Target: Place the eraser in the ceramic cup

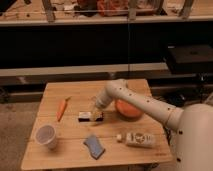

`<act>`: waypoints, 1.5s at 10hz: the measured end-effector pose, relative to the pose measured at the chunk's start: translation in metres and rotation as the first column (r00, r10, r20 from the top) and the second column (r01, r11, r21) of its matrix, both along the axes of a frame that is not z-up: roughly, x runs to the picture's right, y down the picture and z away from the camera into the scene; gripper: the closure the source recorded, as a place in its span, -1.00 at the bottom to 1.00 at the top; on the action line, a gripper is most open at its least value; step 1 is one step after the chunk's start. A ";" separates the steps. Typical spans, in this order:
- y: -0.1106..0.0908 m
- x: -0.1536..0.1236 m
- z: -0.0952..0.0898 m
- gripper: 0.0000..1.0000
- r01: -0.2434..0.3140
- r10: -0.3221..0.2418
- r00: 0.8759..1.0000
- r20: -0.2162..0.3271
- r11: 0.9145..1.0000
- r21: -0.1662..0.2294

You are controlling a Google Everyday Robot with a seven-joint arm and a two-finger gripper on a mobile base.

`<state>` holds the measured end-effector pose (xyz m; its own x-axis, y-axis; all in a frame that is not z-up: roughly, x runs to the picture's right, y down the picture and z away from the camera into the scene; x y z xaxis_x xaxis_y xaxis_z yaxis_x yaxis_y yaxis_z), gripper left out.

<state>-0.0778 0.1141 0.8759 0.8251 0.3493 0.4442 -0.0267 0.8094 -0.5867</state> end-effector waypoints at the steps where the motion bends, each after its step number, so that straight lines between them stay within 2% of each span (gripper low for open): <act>1: 0.001 0.000 0.001 -0.60 -0.003 0.003 1.000 0.001 1.000 -0.005; 15: 0.001 -0.009 0.006 -0.60 -0.070 0.071 0.997 0.013 0.995 -0.065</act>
<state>-0.0870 0.1150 0.8818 0.7909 0.4344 0.4310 -0.0733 0.7664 -0.6381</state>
